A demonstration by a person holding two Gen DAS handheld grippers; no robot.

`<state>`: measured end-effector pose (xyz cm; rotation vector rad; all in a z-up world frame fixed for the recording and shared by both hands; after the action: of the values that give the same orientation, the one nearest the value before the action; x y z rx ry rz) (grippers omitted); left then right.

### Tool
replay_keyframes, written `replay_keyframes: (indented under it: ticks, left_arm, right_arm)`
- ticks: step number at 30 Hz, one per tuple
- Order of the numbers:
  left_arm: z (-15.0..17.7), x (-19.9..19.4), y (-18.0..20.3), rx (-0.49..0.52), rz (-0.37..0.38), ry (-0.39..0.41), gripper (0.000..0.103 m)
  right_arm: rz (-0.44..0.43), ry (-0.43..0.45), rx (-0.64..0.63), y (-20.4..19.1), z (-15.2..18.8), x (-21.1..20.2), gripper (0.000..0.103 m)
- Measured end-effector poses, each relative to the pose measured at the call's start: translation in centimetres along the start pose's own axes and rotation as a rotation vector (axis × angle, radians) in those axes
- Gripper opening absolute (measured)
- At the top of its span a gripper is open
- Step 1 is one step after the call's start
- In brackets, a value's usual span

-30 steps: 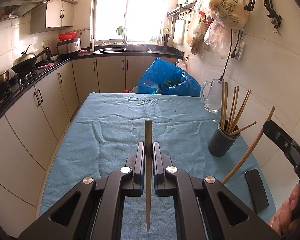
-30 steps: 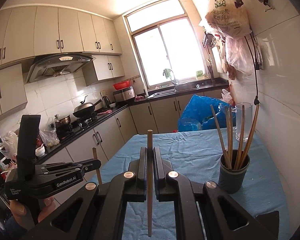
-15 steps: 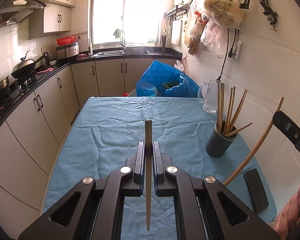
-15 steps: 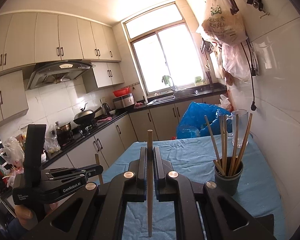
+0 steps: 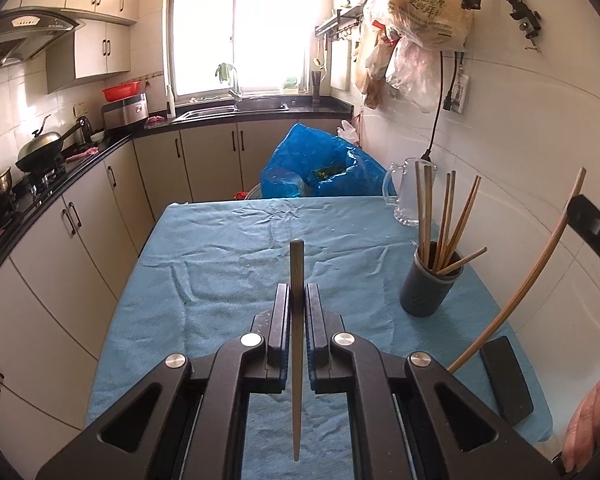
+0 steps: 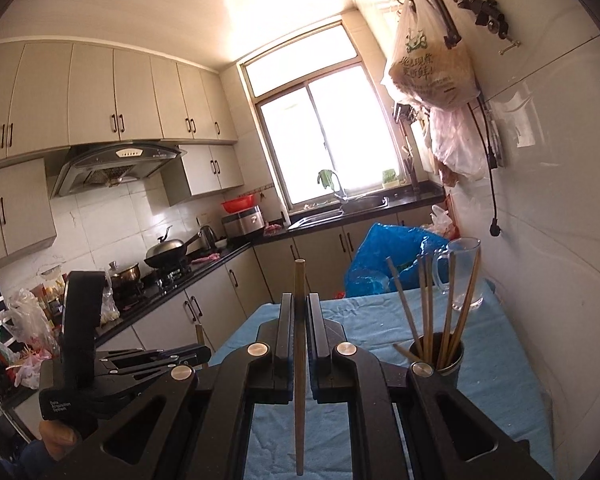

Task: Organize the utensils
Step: 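Hold both chopsticks upright and carry them toward the black cup, then lower both chopsticks into the black cup and open both tools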

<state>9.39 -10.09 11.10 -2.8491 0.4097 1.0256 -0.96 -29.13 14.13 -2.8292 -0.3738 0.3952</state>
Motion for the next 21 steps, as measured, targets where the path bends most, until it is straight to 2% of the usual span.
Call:
replay_keyframes:
  ticks: [10, 21]
  left_arm:
    - [-1.9, 0.2, 2.3, 0.031, 0.034, 0.01, 0.006]
    - [-8.6, 0.0, 5.7, 0.022, 0.144, 0.063, 0.006]
  right_arm:
    - [0.033, 0.078, 0.0, 1.8, -2.7, -3.0, 0.006]
    - [0.098, 0.149, 0.014, 5.2, -7.2, -5.4, 0.006]
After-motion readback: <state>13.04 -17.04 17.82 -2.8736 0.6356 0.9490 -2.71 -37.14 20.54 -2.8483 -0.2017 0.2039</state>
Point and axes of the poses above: each gripper's, at about its wrist camera, not at the fingertips, and x roughly the way its jaws point, y to its right, z to its underside, the point moved 3 cm from there along x, roughly the way its jaws point, and after that the axes turned 3 degrees about -y, right-handed, at the moved point
